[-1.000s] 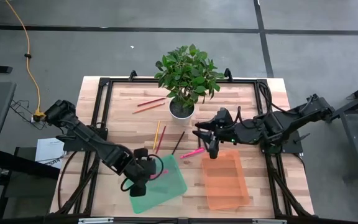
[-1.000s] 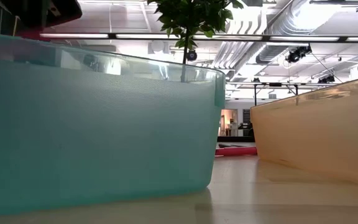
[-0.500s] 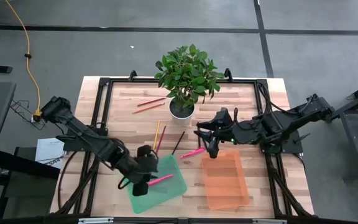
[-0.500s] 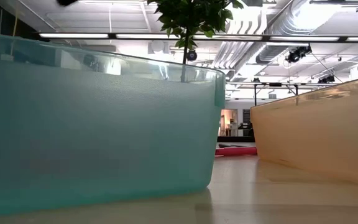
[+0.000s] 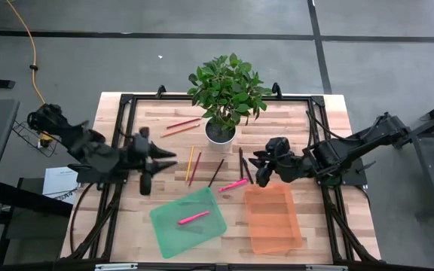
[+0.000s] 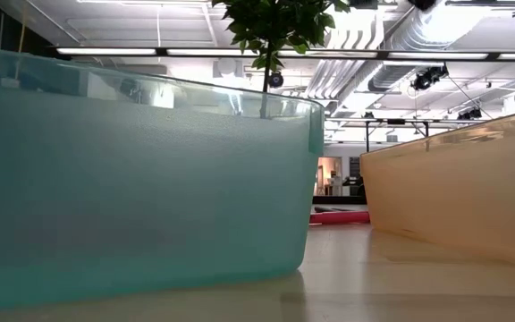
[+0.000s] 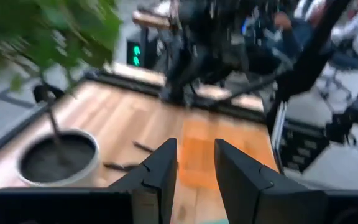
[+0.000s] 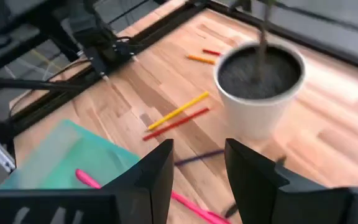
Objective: Sort pens & pencils
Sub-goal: Put the bottom right black pen into the green bin
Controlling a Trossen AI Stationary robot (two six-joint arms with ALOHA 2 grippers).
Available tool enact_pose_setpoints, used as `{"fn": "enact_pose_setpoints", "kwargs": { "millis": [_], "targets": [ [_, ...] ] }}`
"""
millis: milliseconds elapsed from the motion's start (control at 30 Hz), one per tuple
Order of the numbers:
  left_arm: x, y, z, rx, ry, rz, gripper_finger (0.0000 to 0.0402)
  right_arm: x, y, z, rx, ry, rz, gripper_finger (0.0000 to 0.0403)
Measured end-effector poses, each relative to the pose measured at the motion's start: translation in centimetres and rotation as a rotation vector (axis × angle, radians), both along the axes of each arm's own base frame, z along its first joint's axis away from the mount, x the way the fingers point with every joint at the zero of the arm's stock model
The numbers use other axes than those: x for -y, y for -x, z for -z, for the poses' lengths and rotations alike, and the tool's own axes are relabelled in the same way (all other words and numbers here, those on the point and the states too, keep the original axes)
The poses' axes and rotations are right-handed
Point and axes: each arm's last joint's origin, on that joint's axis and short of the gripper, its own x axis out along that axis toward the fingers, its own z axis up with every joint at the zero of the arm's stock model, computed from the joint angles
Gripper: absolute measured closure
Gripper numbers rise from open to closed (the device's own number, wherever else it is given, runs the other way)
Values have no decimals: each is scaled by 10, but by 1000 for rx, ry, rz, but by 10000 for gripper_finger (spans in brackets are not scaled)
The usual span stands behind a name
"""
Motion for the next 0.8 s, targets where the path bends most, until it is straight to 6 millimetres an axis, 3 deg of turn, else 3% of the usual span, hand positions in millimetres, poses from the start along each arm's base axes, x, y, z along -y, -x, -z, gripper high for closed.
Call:
{"fn": "enact_pose_setpoints", "kwargs": {
  "millis": [267, 400, 800],
  "targets": [
    [-9, 18, -3, -23, -53, -7, 305, 21, 30, 63, 158, -322, 140, 270],
    [-11, 22, 0, -66, -73, -19, 305, 31, 34, 82, 162, -438, 203, 282],
    [-21, 41, 11, -208, -98, -28, 305, 75, 19, 87, 133, -681, 372, 297]
  ]
}}
